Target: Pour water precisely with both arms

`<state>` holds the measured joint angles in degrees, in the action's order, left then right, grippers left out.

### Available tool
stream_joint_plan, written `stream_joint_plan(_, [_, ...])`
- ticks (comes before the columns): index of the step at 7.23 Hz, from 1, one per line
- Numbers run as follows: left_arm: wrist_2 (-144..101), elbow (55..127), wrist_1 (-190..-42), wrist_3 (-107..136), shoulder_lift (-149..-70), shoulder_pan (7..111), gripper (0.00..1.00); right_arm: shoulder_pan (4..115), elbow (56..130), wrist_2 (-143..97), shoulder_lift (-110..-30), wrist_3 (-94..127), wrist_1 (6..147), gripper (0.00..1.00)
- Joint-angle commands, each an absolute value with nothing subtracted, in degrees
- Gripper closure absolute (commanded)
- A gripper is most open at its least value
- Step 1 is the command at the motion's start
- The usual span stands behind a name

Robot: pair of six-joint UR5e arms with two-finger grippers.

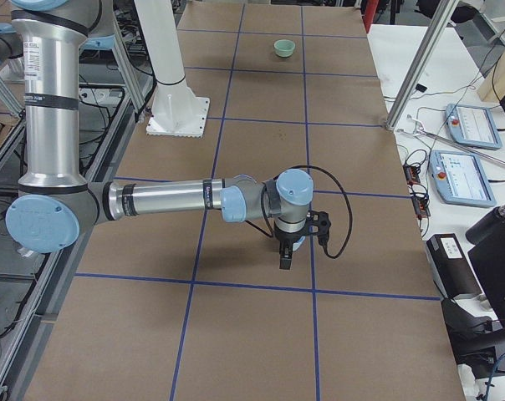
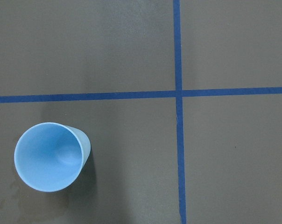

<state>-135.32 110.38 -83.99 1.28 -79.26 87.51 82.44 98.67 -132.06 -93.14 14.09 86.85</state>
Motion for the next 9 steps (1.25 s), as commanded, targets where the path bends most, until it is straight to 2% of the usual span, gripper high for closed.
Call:
stream_joint_plan(1, [-135.00, 112.48, -84.02, 1.32, -79.45, 87.54, 0.00, 82.44, 98.44, -132.01, -93.08, 14.06, 86.66, 0.01])
stream_joint_plan(9, [-135.35, 112.76, -84.02, 1.41, -79.45, 87.54, 0.00, 82.35, 97.91, -131.84, -92.02, 14.15, 86.75, 0.01])
